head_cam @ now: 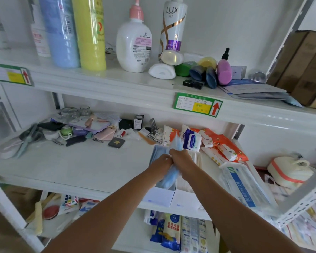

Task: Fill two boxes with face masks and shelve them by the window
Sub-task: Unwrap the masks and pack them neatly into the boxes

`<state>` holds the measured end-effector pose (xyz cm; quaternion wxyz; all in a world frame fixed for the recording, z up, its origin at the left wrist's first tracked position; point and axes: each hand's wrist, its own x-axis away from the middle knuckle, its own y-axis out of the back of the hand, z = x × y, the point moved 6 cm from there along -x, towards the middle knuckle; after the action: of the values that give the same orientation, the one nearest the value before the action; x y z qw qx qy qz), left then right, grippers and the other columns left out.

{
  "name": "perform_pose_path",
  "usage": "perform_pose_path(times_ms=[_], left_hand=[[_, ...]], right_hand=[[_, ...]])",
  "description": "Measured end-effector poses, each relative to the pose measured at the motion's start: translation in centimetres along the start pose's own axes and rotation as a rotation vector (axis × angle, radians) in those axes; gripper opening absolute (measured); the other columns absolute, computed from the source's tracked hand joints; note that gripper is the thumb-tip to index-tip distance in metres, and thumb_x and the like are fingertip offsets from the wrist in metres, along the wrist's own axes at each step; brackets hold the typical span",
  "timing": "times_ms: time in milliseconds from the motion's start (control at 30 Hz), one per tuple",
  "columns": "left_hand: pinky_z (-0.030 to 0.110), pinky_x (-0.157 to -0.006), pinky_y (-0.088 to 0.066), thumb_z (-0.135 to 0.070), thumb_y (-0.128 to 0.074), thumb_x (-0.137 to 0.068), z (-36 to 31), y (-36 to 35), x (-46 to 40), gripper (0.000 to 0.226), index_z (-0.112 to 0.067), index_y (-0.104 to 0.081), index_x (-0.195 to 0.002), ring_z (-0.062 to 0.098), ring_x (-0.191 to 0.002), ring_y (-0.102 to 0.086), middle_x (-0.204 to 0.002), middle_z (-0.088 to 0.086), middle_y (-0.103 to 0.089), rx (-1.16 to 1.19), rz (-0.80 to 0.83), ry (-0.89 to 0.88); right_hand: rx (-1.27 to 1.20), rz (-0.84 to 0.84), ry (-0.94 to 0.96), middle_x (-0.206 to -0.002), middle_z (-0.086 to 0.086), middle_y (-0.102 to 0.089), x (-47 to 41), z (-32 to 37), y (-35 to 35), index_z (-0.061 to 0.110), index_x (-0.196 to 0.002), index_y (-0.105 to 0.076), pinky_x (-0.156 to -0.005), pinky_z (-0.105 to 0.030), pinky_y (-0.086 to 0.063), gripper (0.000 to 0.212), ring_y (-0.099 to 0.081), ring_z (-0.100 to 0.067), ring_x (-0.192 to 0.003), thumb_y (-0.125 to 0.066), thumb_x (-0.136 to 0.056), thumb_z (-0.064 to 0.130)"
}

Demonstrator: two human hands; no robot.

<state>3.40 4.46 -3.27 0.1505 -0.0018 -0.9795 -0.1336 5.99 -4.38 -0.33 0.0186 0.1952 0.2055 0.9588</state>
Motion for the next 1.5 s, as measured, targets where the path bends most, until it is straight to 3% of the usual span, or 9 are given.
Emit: perform_pose_path(times_ms=[233,400,467,567,733,867,1167,1400,1500], left_hand=[[0.047,-0.100,-0.047,-0.034,-0.037,-0.097,0.2,-0.3,-0.7,0.049,0.004,-0.056,-0.122,0.039,-0.116,-0.057,-0.124,0.024,-0.060,-0.088,-0.007,-0.008],[0.029,-0.091,-0.045,-0.024,-0.035,-0.103,0.5,-0.2,-1.3,0.032,-0.004,-0.052,-0.122,0.025,-0.109,-0.058,-0.122,0.014,-0.060,-0.324,-0.067,0.036],[0.025,-0.082,-0.045,-0.023,-0.037,-0.103,0.7,0.1,-1.3,0.027,-0.005,-0.053,-0.116,0.020,-0.097,-0.059,-0.115,0.012,-0.061,-0.396,-0.085,0.007],[0.029,-0.095,-0.045,-0.013,-0.041,-0.102,0.4,0.7,-0.3,0.031,0.001,-0.052,-0.126,0.027,-0.112,-0.058,-0.124,0.016,-0.058,-0.513,-0.140,-0.049],[0.034,-0.097,-0.044,-0.009,-0.039,-0.100,-0.4,0.9,1.1,0.026,0.002,-0.058,-0.115,0.030,-0.113,-0.058,-0.121,0.017,-0.061,-0.661,-0.202,-0.193],[0.031,-0.092,-0.038,-0.022,-0.036,-0.100,-0.8,3.0,2.0,0.027,-0.005,-0.054,-0.110,0.022,-0.106,-0.054,-0.112,0.011,-0.059,-0.556,-0.449,-0.228],[0.041,-0.097,-0.040,-0.042,-0.044,-0.095,3.2,3.7,1.5,0.059,-0.012,-0.028,-0.143,0.033,-0.124,-0.040,-0.137,0.015,-0.040,-0.505,-0.408,0.050],[0.027,-0.064,-0.040,-0.039,-0.046,-0.096,5.3,4.3,0.9,0.059,-0.006,-0.029,-0.142,0.022,-0.092,-0.052,-0.126,0.014,-0.051,-0.138,-0.309,0.150],[0.028,-0.068,-0.037,-0.042,-0.043,-0.097,5.9,4.0,0.8,0.058,-0.001,-0.036,-0.137,0.024,-0.097,-0.053,-0.116,0.014,-0.054,-0.100,-0.263,0.183]], right_hand=[[0.027,0.033,-0.016,-0.106,-0.012,-0.061,-0.6,-0.6,-0.3,0.009,-0.126,-0.047,-0.069,-0.030,-0.048,0.040,-0.062,-0.025,-0.097,-0.049,-0.088,0.023],[0.216,0.000,0.060,-0.086,-0.004,-0.055,-0.8,-0.2,-0.5,0.007,-0.130,-0.046,-0.051,-0.018,-0.039,0.040,-0.056,-0.014,-0.074,-0.048,-0.095,0.026],[0.261,-0.002,0.083,-0.101,-0.007,-0.059,-0.8,-0.1,-0.8,0.008,-0.137,-0.037,-0.057,-0.020,-0.046,0.047,-0.061,-0.017,-0.084,-0.047,-0.096,0.028],[0.324,-0.029,0.131,-0.125,-0.014,-0.056,-0.6,0.1,-1.0,0.007,-0.145,-0.023,-0.075,-0.029,-0.055,0.059,-0.061,-0.026,-0.106,-0.046,-0.096,0.030],[0.396,-0.027,0.219,-0.113,-0.008,-0.057,0.0,0.4,-0.9,0.008,-0.146,-0.025,-0.072,-0.028,-0.054,0.057,-0.062,-0.022,-0.096,-0.044,-0.096,0.030],[0.364,-0.077,0.272,-0.102,-0.002,-0.056,-0.1,0.6,0.2,0.012,-0.134,-0.036,-0.069,-0.027,-0.058,0.045,-0.060,-0.013,-0.076,-0.050,-0.094,0.027],[0.342,-0.107,0.404,-0.113,-0.004,-0.062,0.8,-0.5,2.0,0.011,-0.119,-0.051,-0.052,-0.015,-0.043,0.030,-0.050,-0.004,-0.065,-0.057,-0.090,0.015],[0.391,0.104,0.073,-0.087,-0.009,-0.070,0.9,-2.9,2.5,0.006,-0.101,-0.059,-0.047,-0.023,-0.055,0.021,-0.070,-0.018,-0.063,-0.060,-0.092,0.025],[0.438,0.110,0.038,-0.079,-0.010,-0.071,1.1,-3.6,2.5,0.006,-0.094,-0.060,-0.043,-0.020,-0.052,0.019,-0.068,-0.016,-0.054,-0.059,-0.091,0.025]])
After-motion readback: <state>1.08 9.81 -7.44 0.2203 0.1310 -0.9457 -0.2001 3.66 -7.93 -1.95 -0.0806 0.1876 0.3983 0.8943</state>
